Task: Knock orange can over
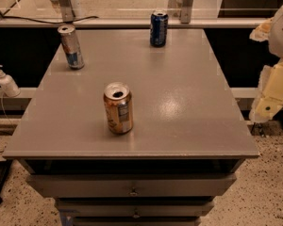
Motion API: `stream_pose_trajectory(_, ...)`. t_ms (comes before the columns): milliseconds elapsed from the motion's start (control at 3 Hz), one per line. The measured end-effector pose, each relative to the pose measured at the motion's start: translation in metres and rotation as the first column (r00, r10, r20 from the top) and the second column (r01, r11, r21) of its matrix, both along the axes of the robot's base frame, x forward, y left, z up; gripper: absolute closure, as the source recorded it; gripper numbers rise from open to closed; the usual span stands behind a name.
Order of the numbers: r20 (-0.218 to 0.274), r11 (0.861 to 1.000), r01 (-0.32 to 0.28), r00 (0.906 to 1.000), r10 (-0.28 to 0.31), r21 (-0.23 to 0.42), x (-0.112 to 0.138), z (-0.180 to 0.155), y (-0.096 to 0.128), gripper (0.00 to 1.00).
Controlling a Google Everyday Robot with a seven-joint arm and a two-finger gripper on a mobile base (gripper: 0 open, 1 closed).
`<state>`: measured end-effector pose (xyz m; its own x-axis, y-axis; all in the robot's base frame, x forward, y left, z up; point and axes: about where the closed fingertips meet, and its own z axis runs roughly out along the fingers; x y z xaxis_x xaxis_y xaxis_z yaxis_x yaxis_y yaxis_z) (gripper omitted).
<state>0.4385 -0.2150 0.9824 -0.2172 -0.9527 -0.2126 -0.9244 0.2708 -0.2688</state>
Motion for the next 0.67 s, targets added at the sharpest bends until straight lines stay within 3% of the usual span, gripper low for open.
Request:
stream_pose_trajectory(333,0.0,1.0,0.0,1.0,0.0,0.0,0.0,0.0001,0.0,0.0)
stream_pose_trajectory(667,-0.003,0.996,0.035,0.9994,-0.035,0.082,0.002,-0.0054,0.0015,0.0)
